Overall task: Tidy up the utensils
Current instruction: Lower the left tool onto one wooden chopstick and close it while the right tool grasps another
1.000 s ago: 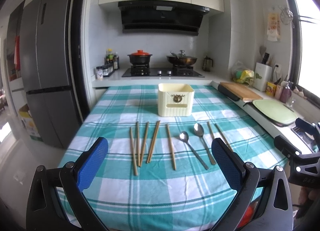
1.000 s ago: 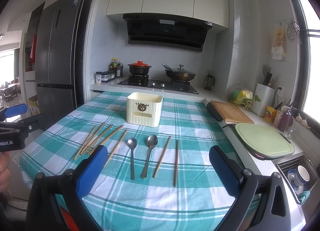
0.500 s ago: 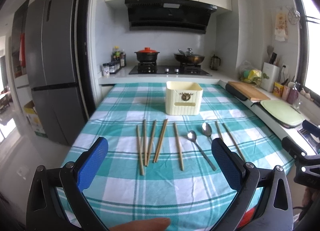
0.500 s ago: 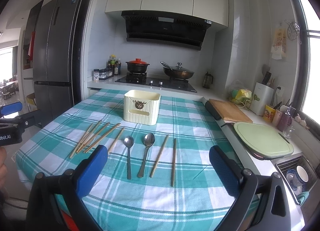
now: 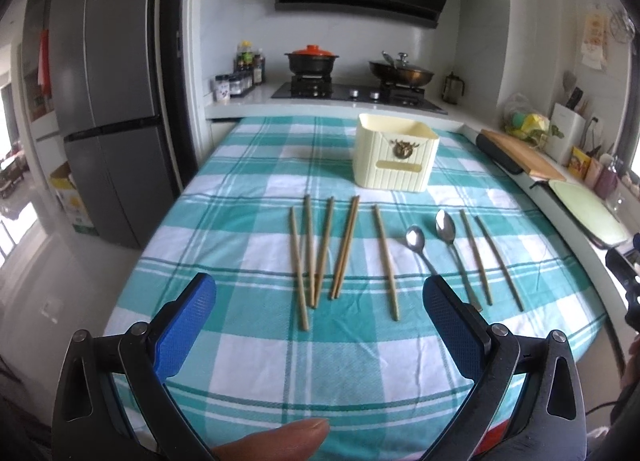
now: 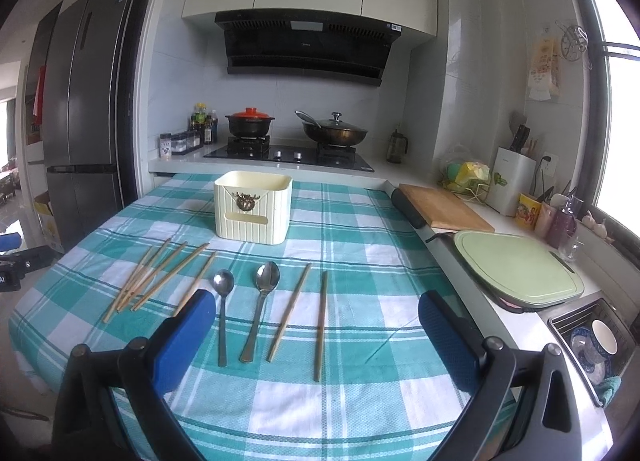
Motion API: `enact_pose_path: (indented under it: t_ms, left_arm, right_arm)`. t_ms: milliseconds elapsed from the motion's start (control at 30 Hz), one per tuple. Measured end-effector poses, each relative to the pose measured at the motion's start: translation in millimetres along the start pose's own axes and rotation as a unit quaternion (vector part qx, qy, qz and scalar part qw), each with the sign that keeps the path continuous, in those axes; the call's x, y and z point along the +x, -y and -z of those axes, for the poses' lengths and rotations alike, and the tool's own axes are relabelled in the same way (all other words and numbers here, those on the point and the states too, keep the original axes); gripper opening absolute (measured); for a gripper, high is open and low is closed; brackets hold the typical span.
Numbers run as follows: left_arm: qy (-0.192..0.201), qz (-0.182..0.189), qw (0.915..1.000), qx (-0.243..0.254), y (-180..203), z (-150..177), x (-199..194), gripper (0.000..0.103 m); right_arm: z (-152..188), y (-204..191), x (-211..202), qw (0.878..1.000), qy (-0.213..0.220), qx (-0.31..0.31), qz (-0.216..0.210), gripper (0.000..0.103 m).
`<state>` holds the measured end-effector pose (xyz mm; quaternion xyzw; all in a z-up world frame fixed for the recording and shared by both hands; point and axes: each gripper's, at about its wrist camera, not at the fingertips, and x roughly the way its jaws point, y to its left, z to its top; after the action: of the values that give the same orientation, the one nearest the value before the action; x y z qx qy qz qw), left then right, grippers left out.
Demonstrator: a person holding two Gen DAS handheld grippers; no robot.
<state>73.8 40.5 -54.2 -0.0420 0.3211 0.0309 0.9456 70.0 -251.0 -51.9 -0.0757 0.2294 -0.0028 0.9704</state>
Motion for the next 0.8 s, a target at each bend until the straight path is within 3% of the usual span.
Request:
enact_pose_path:
  t_ms: [133, 300, 467, 667, 800]
  left_arm:
    - [-0.042, -0.023, 0.9988, 0.002, -5.7, 5.7, 30.7, 0.103]
    - [-0.090, -0.023, 0.9955, -0.018, -16.1, 12.1, 63.3, 0.103]
    - [-0.123, 0.012, 0.9910, -0.051, -27.9, 11.3, 86.8, 0.103]
    - [-0.155, 0.026, 0.9859, -0.059, -33.4, 8.1, 104.8, 0.103]
    - [-0.154, 0.025, 0.9855, -0.067, -46.0, -3.0, 119.3, 0.103]
  right_arm:
    - [8.0, 6.9, 22.7, 0.999, -0.030, 0.011, -0.011, 0.103]
    - [9.6, 24.6, 31.2, 0.999, -0.010, 0.036, -0.001, 0.103]
    - [4.9, 36.4, 47.8, 0.999, 0.000, 0.037, 0.006, 0.103]
    - [22.6, 36.4, 90.9, 0.996, -0.082, 0.034, -0.014, 0.103]
    - [32.2, 35.8, 107.1, 0.991, -0.124, 0.038, -0.012, 0.103]
